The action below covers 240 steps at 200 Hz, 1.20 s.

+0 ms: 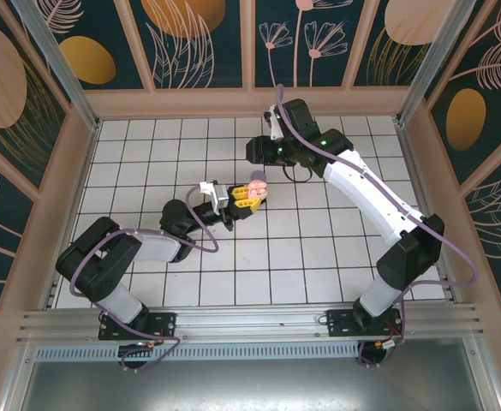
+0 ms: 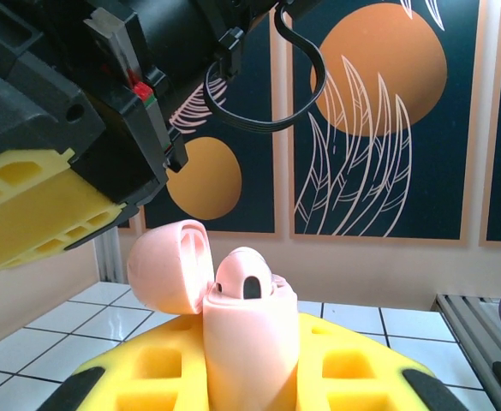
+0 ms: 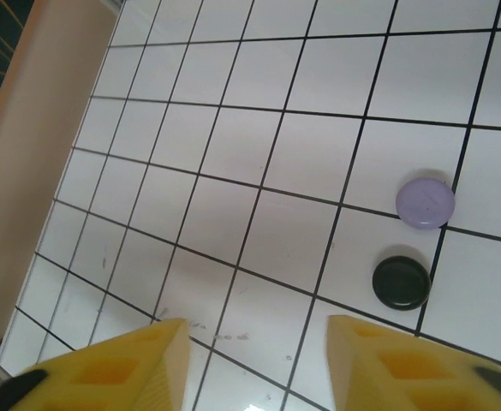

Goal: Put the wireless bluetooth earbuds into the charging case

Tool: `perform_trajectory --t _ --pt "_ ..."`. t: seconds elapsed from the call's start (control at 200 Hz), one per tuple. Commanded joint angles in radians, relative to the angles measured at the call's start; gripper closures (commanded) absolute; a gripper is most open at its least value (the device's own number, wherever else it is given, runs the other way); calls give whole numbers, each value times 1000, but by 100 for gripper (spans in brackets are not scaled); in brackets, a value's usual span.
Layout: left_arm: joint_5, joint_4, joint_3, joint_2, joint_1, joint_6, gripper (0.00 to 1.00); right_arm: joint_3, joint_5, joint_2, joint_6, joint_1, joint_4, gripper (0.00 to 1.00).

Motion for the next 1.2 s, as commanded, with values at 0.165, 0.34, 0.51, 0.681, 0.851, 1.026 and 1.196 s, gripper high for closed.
perform_trajectory --t 0.165,0.34,0.51,0.681,0.851,1.026,1.196 --pt "-1 16 37 0 -5 -4 100 -12 -51 -4 -20 9 -41 78" --pt "-23 18 45 10 -5 -1 100 -96 -48 -69 -5 32 -35 83" --pt "-35 19 52 20 -5 2 100 -158 -40 -145 15 64 -39 88" --pt "-40 30 63 38 -5 -10 100 -178 -19 -206 35 91 -51 89" --pt "-45 41 63 47 -6 -20 100 -207 71 -251 57 88 -47 87" --pt "-58 42 47 46 -6 -29 100 -246 117 -289 94 50 -4 85" --pt "-77 23 24 36 -7 -47 100 -319 136 -351 133 -14 52 81"
